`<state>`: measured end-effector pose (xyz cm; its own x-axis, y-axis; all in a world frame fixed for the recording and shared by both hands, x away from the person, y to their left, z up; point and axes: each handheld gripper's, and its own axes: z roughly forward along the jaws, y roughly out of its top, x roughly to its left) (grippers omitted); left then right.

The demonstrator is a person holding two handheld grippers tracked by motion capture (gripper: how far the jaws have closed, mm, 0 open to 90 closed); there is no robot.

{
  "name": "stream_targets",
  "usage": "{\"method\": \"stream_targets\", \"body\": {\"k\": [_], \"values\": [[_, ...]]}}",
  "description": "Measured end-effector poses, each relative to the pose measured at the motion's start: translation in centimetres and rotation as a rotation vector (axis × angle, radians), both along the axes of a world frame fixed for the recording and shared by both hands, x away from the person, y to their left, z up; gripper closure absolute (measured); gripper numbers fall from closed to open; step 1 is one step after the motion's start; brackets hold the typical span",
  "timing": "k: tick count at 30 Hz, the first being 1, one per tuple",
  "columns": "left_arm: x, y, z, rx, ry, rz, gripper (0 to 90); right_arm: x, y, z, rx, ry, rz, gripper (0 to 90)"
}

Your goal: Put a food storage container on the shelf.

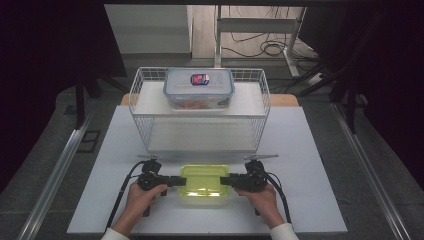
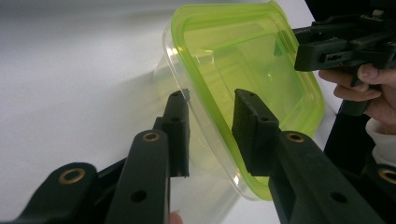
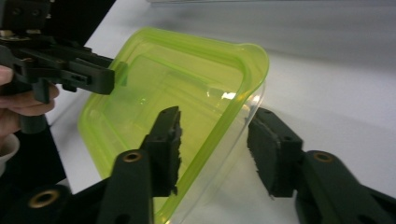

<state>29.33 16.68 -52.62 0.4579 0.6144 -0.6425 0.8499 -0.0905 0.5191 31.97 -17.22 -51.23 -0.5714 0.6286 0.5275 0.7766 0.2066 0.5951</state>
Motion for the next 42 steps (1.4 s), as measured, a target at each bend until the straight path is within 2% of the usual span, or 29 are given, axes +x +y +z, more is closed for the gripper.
{"method": "stream_targets", "body": {"k": [3, 5, 11, 17, 21, 25, 31, 34, 37, 42], "values": [[0.0, 0.0, 0.0, -0.004, 0.003, 0.001, 68.3, 0.0, -0.2, -0.1, 0.021, 0.023, 0.000, 61.6], [0.0, 0.0, 0.0, -0.008, 0.000, 0.005, 68.6, 0.0, -0.3, -0.2, 0.020, 0.021, 0.000, 64.1], [-0.4, -0.1, 0.2, -0.008, -0.018, 0.009, 69.6, -0.1, -0.5, -0.3, 0.037, 0.039, -0.014, 67.2], [-1.1, -0.1, 0.6, 0.010, -0.053, 0.008, 70.6, -0.7, -0.6, 0.0, 0.040, 0.031, -0.018, 69.2], [-1.5, -0.1, 1.0, 0.015, -0.082, 0.003, 71.4, -1.1, -0.7, 0.0, 0.059, 0.026, -0.027, 71.1], [-2.0, 0.1, 1.5, -0.003, -0.116, 0.012, 74.5, -1.4, -1.0, 0.2, 0.085, 0.023, -0.027, 74.5], [-2.6, -0.1, 1.6, 0.025, -0.146, 0.004, 76.8, -2.0, -1.2, 0.7, 0.111, -0.014, -0.041, 79.3], [-2.8, 0.2, 1.6, -0.033, -0.150, 0.008, 78.1, -2.2, -1.2, 0.8, 0.099, -0.023, -0.037, 79.4], [-3.1, 0.2, 1.8, -0.019, -0.169, 0.006, 78.1, -2.5, -1.2, 0.9, 0.096, -0.044, -0.036, 79.4], [-3.5, 0.3, 2.2, -0.030, -0.190, -0.004, 78.1, -2.8, -1.3, 1.3, 0.099, -0.079, -0.022, 79.3]]}}
